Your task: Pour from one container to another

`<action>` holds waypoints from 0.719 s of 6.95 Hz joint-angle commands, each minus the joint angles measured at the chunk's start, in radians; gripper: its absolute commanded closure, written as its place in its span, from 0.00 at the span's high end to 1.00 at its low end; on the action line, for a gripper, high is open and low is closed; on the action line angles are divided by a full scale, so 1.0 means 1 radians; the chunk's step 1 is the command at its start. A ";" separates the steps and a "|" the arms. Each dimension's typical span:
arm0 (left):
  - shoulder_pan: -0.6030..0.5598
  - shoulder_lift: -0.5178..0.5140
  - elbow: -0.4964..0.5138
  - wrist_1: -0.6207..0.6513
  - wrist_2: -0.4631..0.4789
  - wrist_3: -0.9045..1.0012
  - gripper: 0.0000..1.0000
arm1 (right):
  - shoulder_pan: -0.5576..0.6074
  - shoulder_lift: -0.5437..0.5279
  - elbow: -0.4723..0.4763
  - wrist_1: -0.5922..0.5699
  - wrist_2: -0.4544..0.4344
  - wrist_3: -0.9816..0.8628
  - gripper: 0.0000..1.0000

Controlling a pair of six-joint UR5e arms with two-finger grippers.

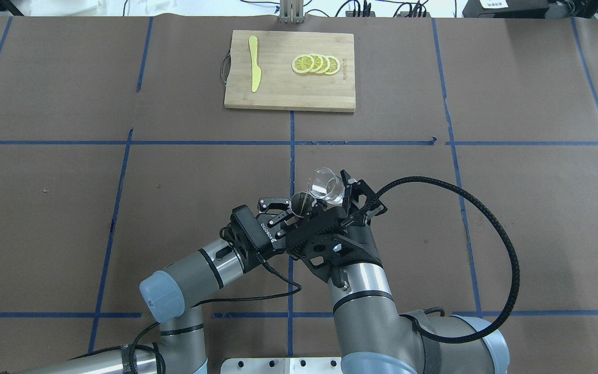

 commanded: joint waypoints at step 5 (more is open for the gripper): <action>0.005 0.000 0.003 0.000 0.006 0.000 0.00 | -0.018 0.007 0.002 -0.037 -0.027 -0.058 0.00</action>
